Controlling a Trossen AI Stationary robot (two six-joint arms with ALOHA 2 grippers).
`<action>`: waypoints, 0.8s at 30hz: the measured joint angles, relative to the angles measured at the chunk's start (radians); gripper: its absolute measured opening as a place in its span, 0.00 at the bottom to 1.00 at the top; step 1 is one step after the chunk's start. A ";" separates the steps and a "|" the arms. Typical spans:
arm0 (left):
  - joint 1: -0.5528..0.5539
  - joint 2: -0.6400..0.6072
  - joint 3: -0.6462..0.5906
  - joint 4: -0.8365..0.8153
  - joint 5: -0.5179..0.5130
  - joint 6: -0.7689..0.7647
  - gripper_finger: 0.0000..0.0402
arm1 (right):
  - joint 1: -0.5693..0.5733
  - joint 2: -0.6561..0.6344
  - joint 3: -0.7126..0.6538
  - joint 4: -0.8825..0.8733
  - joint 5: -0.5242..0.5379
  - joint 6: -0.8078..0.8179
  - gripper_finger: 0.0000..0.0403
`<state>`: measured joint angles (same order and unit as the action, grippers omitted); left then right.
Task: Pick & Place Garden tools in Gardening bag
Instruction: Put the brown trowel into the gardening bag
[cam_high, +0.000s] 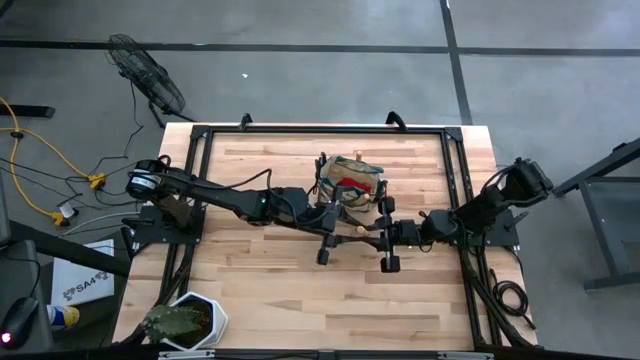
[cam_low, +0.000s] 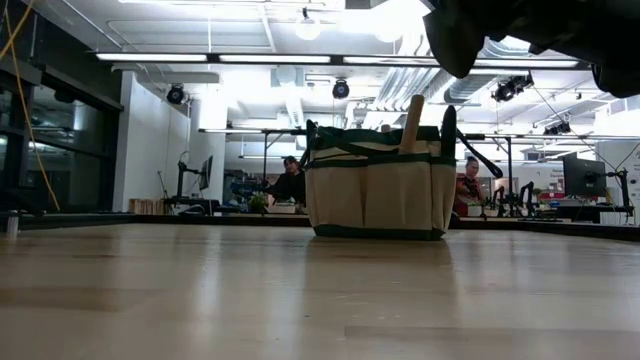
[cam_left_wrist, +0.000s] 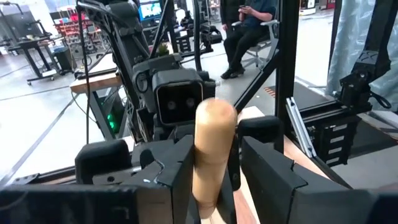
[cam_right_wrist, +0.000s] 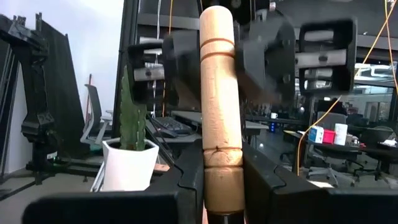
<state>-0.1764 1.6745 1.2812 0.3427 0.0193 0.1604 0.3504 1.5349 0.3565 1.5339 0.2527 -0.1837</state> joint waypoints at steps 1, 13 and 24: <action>0.000 0.000 0.000 0.005 0.001 0.000 0.33 | 0.000 0.000 0.000 -0.006 0.000 0.000 0.13; 0.000 0.000 0.000 0.032 0.017 0.011 0.27 | 0.000 0.000 0.000 -0.010 -0.001 -0.001 0.13; 0.000 0.000 0.001 0.012 0.013 0.016 0.16 | 0.001 0.000 0.000 -0.016 0.005 0.000 0.13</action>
<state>-0.1761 1.6749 1.2823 0.3551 0.0323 0.1764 0.3515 1.5349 0.3561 1.5181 0.2582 -0.1841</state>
